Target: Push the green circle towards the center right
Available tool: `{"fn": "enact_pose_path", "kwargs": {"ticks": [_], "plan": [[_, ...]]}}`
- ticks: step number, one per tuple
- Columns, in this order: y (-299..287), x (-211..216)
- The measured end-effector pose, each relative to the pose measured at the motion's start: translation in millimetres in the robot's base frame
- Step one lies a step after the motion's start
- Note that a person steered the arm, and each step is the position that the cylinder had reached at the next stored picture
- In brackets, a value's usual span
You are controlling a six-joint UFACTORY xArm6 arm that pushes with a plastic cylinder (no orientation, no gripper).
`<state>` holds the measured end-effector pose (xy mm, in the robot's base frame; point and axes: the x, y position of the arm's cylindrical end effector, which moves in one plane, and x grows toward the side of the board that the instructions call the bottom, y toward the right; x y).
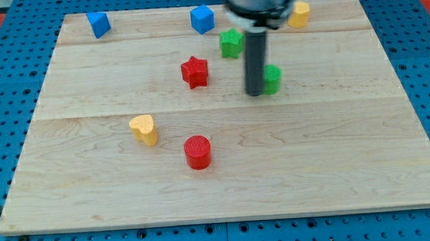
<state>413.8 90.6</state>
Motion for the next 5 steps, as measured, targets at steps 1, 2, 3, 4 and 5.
{"fn": "enact_pose_path", "kwargs": {"ticks": [1, 2, 3, 4, 5], "plan": [[-44, -9], [-27, -43], [29, -14], [29, -13], [75, -2]]}}
